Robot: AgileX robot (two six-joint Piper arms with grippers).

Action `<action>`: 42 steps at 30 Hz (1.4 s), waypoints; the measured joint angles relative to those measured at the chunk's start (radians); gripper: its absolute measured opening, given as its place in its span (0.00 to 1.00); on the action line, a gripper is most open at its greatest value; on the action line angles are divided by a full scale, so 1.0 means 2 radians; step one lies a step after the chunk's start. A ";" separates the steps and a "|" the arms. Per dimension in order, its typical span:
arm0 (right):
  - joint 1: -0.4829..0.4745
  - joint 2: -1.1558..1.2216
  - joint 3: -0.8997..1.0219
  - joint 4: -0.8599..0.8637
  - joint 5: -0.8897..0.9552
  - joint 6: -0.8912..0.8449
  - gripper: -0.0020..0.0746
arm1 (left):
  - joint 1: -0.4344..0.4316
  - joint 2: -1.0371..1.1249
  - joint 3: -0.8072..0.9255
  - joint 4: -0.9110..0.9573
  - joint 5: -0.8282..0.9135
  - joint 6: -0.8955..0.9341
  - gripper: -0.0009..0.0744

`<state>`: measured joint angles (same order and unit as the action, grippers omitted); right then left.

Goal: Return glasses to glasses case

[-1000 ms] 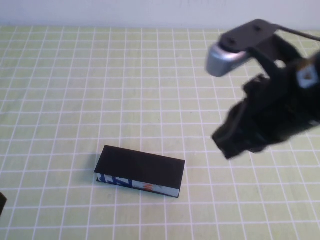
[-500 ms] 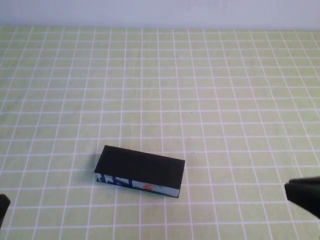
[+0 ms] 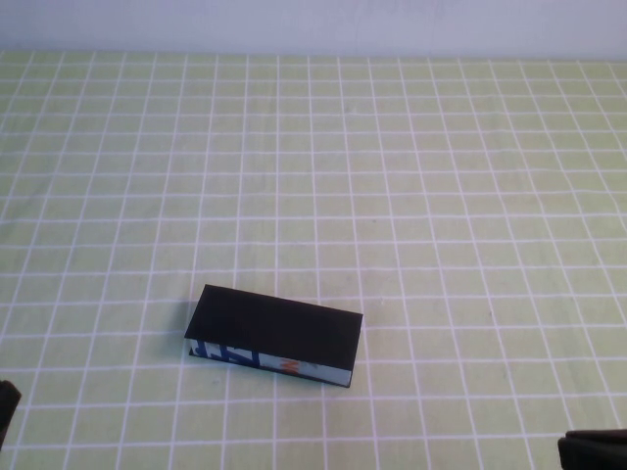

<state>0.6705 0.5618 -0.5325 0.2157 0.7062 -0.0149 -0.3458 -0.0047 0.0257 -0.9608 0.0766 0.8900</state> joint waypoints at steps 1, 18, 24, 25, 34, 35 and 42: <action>0.000 0.000 0.000 -0.001 -0.001 0.000 0.01 | 0.000 0.000 0.000 0.000 0.000 0.000 0.01; -0.327 -0.137 0.246 -0.058 -0.368 -0.001 0.01 | 0.000 0.000 0.000 -0.002 0.000 -0.001 0.01; -0.338 -0.242 0.279 -0.053 -0.332 -0.002 0.01 | 0.000 0.000 0.000 -0.002 0.000 -0.001 0.01; -0.338 -0.254 0.279 -0.053 -0.318 -0.002 0.01 | 0.000 0.000 0.000 -0.002 0.000 -0.001 0.01; -0.301 -0.285 0.280 -0.069 -0.184 -0.002 0.01 | 0.000 0.000 0.000 -0.002 0.000 -0.001 0.01; -0.300 -0.285 0.280 -0.070 -0.182 -0.002 0.01 | 0.000 0.000 0.000 -0.002 0.000 -0.001 0.01; -0.304 -0.285 0.280 -0.070 -0.180 -0.002 0.01 | 0.000 0.000 0.000 -0.002 0.000 -0.001 0.01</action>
<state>0.0628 -0.0083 0.0266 0.0753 0.3470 -0.0184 -0.3458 -0.0055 0.0257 -0.9652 0.0766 0.8882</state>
